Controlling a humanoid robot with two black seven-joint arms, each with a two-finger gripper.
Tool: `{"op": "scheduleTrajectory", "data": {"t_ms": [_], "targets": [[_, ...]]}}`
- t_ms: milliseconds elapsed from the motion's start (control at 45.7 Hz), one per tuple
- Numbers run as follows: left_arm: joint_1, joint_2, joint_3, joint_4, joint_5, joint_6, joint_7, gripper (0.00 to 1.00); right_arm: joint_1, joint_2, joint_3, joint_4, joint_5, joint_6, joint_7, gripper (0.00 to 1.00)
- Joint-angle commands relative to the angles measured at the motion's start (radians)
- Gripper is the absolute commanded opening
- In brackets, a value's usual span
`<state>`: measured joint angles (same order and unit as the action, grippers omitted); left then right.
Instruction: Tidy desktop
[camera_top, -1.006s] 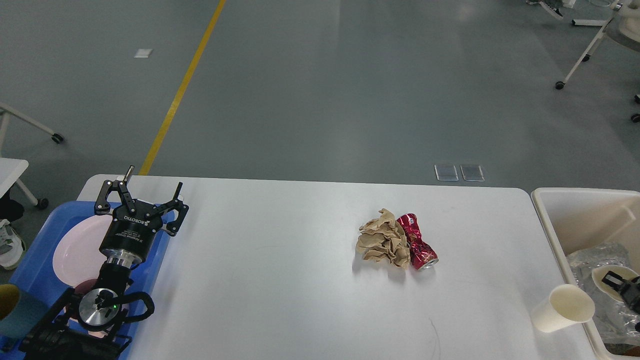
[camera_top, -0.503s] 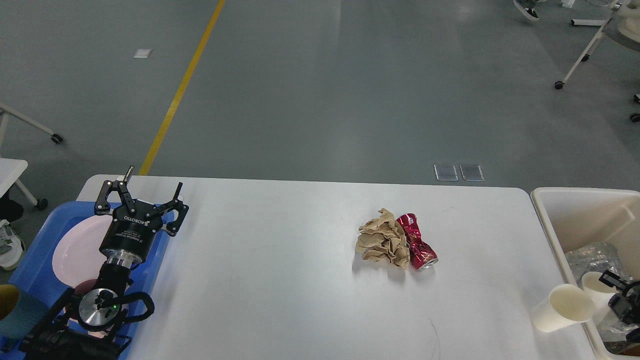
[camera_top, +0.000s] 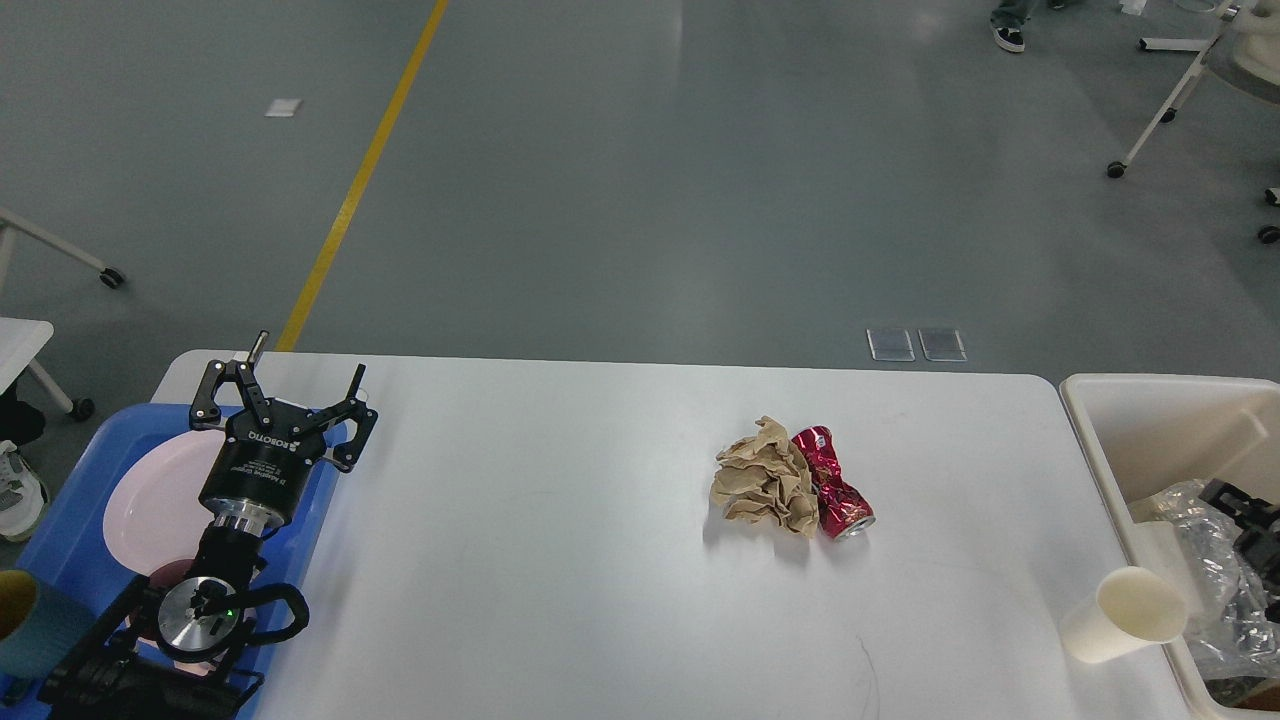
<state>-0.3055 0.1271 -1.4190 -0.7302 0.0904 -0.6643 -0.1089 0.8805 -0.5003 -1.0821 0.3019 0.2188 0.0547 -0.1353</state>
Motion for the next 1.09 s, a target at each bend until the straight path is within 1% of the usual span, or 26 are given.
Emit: {"op": "scheduleTrajectory", "data": {"t_ms": [0,87,219,241,262,372,459,503,547,612,700,875,962,1071], "targets": [[0.0,0.0,0.0,0.0,0.0,0.0,0.0,0.96,0.213,-0.037,-0.053,0.164,-0.085,0.066,-0.012,1.0],[0.0,0.0,0.0,0.0,0.0,-0.001,0.0,0.96,0.381,-0.044,-0.145,0.296,-0.17,0.134,-0.012,1.0],[0.0,0.0,0.0,0.0,0.0,-0.001,0.0,0.96,0.629,-0.035,-0.246,0.497,-0.187,0.258,-0.012,1.0],[0.0,0.0,0.0,0.0,0.0,-0.001,0.0,0.96,0.705,-0.026,-0.259,0.538,-0.185,0.305,-0.012,1.0],[0.0,0.0,0.0,0.0,0.0,-0.001,0.0,0.97,0.742,-0.02,-0.262,0.56,-0.184,0.33,-0.012,1.0],[0.0,0.0,0.0,0.0,0.0,-0.001,0.0,0.97,0.896,0.025,-0.269,0.651,-0.182,0.496,-0.014,1.0],[0.0,0.0,0.0,0.0,0.0,-0.001,0.0,0.96,1.026,0.087,-0.294,0.701,-0.184,0.672,-0.014,1.0],[0.0,0.0,0.0,0.0,0.0,0.0,0.0,0.97,1.087,0.121,-0.3,0.729,-0.181,0.744,-0.014,1.0],[0.0,0.0,0.0,0.0,0.0,0.0,0.0,0.97,1.146,0.144,-0.3,0.77,-0.176,0.781,-0.014,1.0],[0.002,0.0,0.0,0.0,0.0,0.0,0.0,0.96,1.241,0.166,-0.296,0.851,-0.176,0.8,-0.015,1.0],[0.002,0.0,0.0,0.0,0.0,0.0,0.0,0.96,1.386,0.19,-0.28,1.006,-0.174,0.8,-0.015,1.0],[0.002,0.0,0.0,0.0,0.0,0.0,0.0,0.96,1.618,0.195,-0.263,1.258,-0.174,0.794,-0.026,1.0],[0.002,0.0,0.0,0.0,0.0,0.0,0.0,0.96,1.67,0.195,-0.271,1.33,-0.174,0.791,-0.024,1.0],[0.0,0.0,0.0,0.0,0.0,0.0,0.0,0.97,1.671,0.206,-0.271,1.356,-0.174,0.784,-0.024,1.0]]}}
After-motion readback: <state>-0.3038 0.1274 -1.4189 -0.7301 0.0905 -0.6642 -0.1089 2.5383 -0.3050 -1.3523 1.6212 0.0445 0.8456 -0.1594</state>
